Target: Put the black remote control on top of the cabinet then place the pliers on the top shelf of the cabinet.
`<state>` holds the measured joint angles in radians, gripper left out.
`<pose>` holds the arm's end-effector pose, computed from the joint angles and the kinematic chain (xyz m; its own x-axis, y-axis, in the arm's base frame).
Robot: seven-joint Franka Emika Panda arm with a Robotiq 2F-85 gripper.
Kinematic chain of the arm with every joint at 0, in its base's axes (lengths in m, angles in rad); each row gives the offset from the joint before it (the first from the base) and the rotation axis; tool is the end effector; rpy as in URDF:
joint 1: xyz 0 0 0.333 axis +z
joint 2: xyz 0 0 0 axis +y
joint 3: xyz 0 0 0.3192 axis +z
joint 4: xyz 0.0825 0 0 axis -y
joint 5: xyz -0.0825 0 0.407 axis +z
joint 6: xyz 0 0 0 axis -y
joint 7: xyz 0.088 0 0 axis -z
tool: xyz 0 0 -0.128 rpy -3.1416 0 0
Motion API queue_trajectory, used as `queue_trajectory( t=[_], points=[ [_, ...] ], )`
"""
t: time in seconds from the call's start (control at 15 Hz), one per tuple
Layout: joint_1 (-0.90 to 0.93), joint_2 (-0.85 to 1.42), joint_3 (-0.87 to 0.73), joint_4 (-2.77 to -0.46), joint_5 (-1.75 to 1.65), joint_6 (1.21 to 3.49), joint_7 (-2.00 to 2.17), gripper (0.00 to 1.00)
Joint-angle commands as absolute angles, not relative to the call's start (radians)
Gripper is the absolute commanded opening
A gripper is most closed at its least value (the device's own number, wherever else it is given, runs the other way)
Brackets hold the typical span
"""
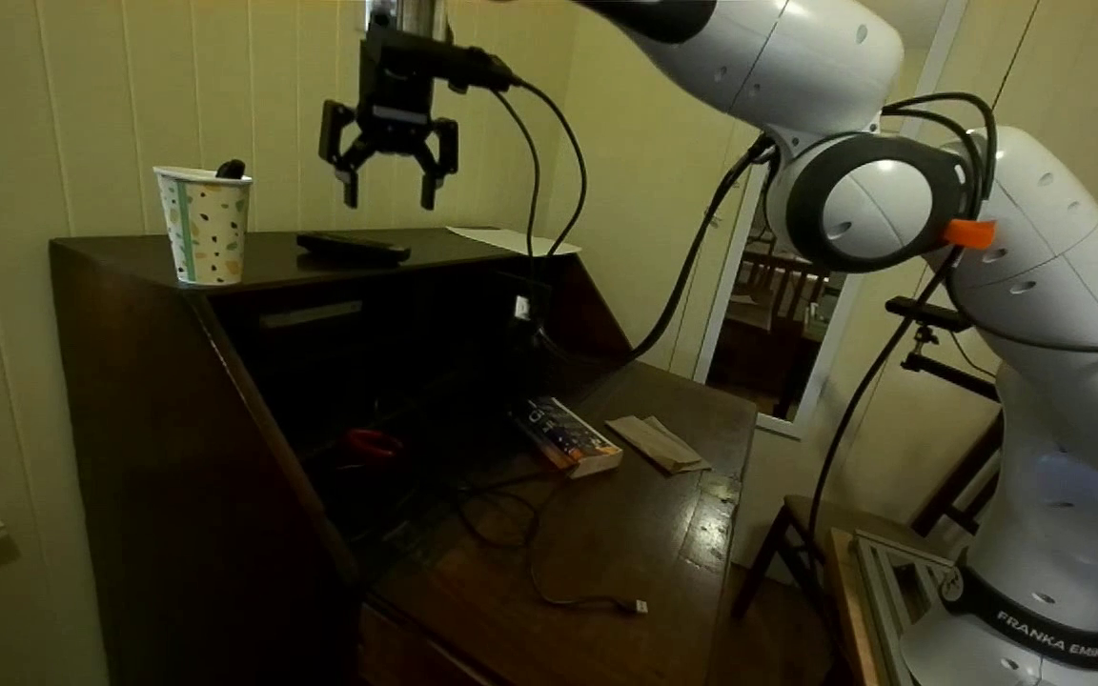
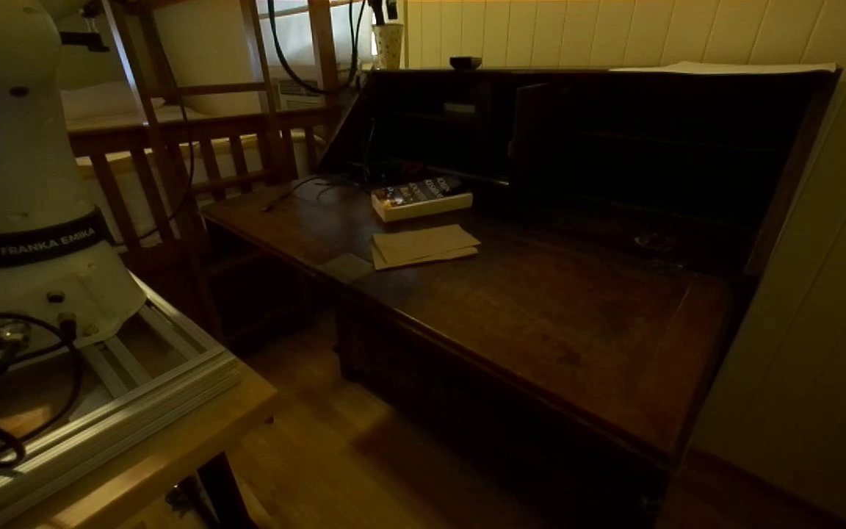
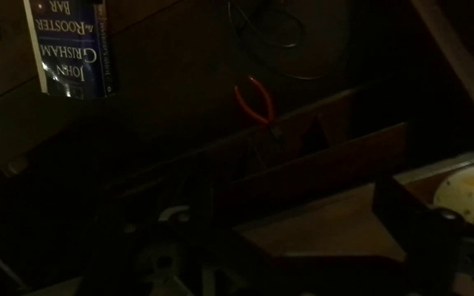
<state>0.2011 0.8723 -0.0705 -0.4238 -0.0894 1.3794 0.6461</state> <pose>0.7557 0.1174 0.5465 0.8653 -0.4775 0.1526 -0.4903 -0.8695 0.0596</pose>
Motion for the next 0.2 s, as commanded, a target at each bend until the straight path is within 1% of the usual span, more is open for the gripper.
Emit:
queue_trajectory(
  t=[0.0,0.07,0.13],
  points=[
    [0.236,0.804,-0.106,-0.421,-0.117,1.387,0.818,1.00],
    [0.215,0.825,-0.080,-0.424,-0.099,1.382,0.738,1.00],
    [0.221,0.811,-0.085,-0.420,-0.104,1.382,0.767,1.00]
  ],
)
